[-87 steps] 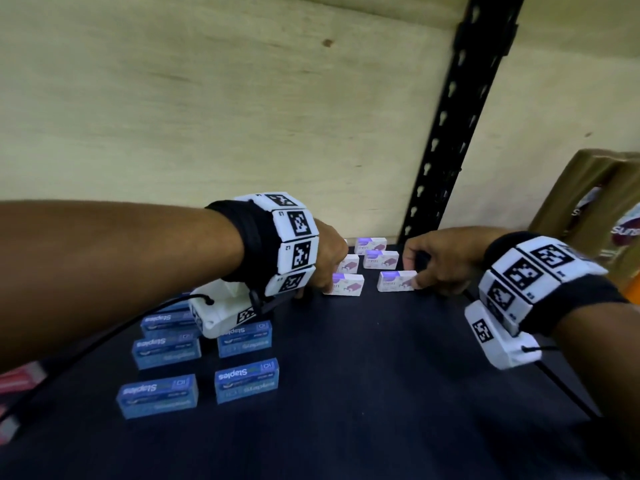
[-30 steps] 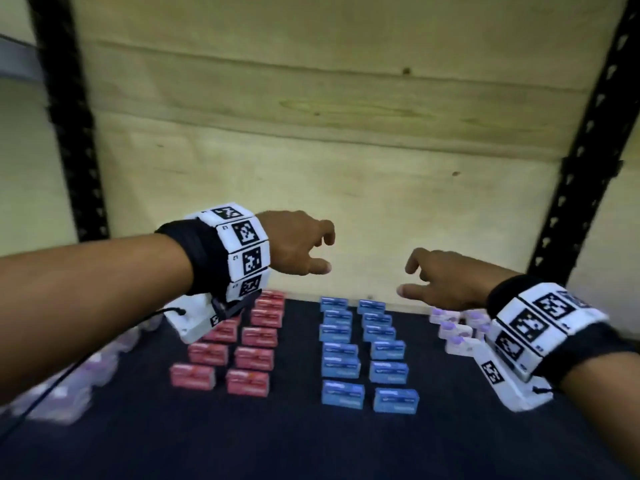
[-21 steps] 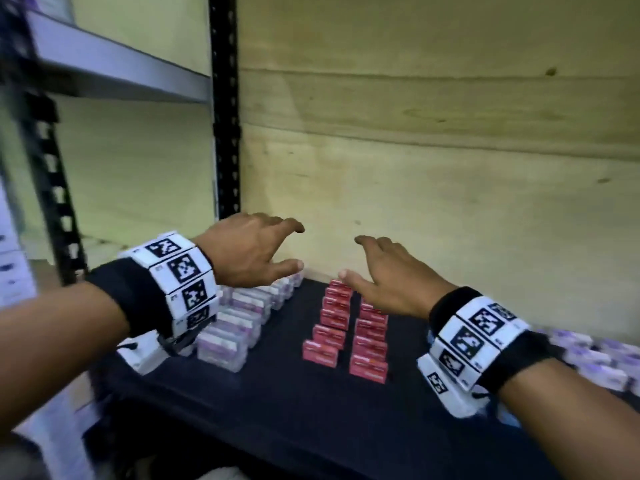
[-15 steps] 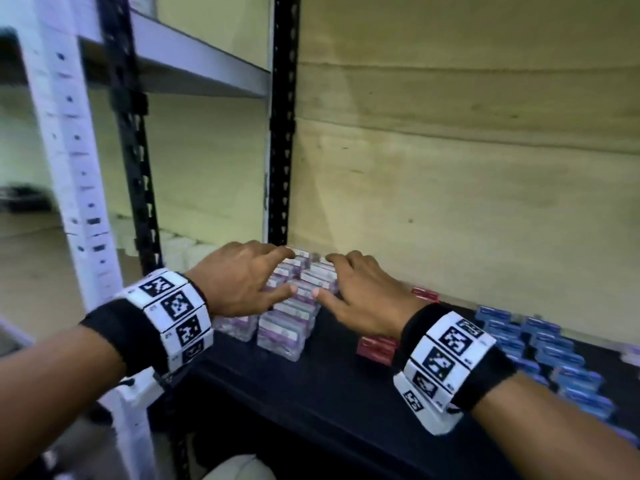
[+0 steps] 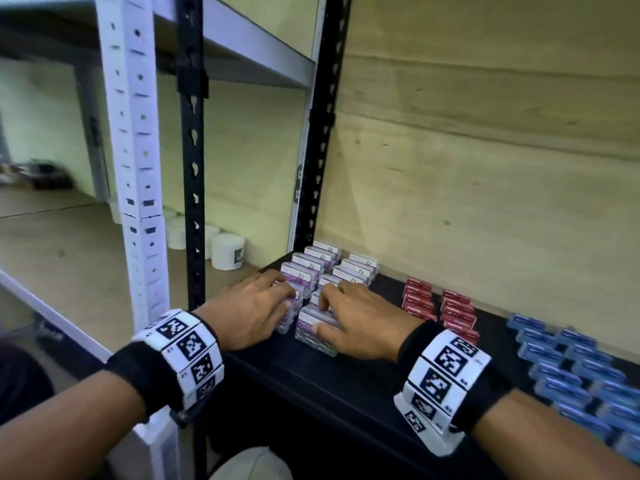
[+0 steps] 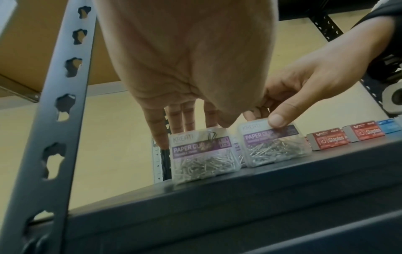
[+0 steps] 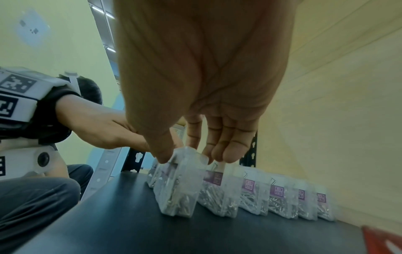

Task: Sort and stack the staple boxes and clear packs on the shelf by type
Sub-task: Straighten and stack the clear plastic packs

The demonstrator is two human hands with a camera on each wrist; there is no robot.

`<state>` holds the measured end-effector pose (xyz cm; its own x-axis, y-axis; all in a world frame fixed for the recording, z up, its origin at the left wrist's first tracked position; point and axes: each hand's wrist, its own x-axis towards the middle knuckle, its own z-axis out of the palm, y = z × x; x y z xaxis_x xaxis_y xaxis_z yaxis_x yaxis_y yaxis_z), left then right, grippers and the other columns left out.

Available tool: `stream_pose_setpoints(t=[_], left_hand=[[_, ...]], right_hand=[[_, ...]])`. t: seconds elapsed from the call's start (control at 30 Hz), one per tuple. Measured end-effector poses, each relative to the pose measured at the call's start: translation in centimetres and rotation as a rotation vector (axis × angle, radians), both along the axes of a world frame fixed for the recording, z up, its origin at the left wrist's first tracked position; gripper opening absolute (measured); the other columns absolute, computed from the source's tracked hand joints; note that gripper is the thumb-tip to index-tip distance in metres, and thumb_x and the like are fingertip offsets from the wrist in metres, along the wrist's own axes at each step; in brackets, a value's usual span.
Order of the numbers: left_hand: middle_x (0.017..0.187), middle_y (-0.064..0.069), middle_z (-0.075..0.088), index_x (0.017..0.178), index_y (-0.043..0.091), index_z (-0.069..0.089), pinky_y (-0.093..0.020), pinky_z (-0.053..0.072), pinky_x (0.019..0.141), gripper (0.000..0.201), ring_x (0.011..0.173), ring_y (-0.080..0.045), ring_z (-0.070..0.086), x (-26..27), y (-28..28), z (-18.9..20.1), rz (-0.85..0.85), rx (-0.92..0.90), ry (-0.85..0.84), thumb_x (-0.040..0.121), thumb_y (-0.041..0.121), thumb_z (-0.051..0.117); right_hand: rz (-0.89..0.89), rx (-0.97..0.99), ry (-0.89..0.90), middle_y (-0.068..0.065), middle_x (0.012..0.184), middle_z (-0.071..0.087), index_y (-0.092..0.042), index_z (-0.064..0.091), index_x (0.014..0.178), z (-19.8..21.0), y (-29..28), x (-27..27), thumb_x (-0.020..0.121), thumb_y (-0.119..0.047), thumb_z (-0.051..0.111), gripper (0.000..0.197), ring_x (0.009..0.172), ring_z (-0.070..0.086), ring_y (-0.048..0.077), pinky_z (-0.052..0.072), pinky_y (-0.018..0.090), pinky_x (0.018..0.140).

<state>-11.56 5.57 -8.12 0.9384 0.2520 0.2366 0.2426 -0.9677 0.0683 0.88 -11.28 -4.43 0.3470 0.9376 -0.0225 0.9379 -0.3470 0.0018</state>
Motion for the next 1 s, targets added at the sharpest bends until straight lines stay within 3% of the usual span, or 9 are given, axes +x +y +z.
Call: stream_pose_setpoints(t=[0.17,0.4,0.47,0.87,1.0], left_hand=[[0.126,0.003,0.04,0.131,0.025,0.049,-0.037,0.048,0.097,0.038,0.112,-0.015,0.05,-0.2,-0.3,-0.2,-0.015,-0.072,-0.039,0.101,0.042,0.032],[0.118,0.009,0.045,0.128,0.031,0.051,-0.036,0.048,0.095,0.049,0.109,-0.008,0.046,0.1,-1.6,0.1,-0.091,-0.073,-0.019,0.095,0.053,0.022],[0.119,0.009,0.046,0.128,0.031,0.052,-0.036,0.046,0.098,0.043,0.112,-0.008,0.045,0.1,-1.9,0.2,-0.104,-0.074,-0.01,0.098,0.05,0.027],[0.124,0.009,0.046,0.131,0.027,0.052,-0.03,0.042,0.101,0.038,0.114,-0.007,0.045,0.0,-3.3,0.1,-0.143,-0.069,-0.041,0.1,0.045,0.036],[0.124,0.01,0.045,0.131,0.031,0.051,-0.035,0.044,0.1,0.039,0.116,-0.007,0.045,-0.2,-3.0,0.4,-0.136,-0.087,-0.017,0.099,0.048,0.036]], right_hand=[[0.03,-0.008,0.043,0.002,0.112,0.054,-0.021,0.043,0.121,0.2,-0.4,-0.2,0.097,-0.044,0.052,0.034,0.09,0.047,0.017,0.038,0.03,0.076],[0.008,-0.033,0.104,-0.008,0.097,0.052,-0.027,0.044,0.119,0.7,-2.1,-0.4,0.095,-0.047,0.055,0.033,0.086,0.051,0.013,0.036,0.027,0.063],[0.004,-0.039,0.114,-0.006,0.098,0.056,-0.028,0.044,0.117,0.8,-2.7,-0.5,0.094,-0.048,0.057,0.033,0.085,0.053,0.012,0.036,0.025,0.061],[-0.011,-0.037,0.119,-0.007,0.097,0.056,-0.03,0.044,0.117,0.6,-3.7,-0.8,0.094,-0.048,0.056,0.032,0.081,0.053,0.008,0.038,0.024,0.061],[0.001,-0.055,0.135,-0.008,0.096,0.057,-0.03,0.045,0.116,0.9,-3.6,-0.6,0.093,-0.052,0.055,0.033,0.083,0.055,0.009,0.042,0.025,0.063]])
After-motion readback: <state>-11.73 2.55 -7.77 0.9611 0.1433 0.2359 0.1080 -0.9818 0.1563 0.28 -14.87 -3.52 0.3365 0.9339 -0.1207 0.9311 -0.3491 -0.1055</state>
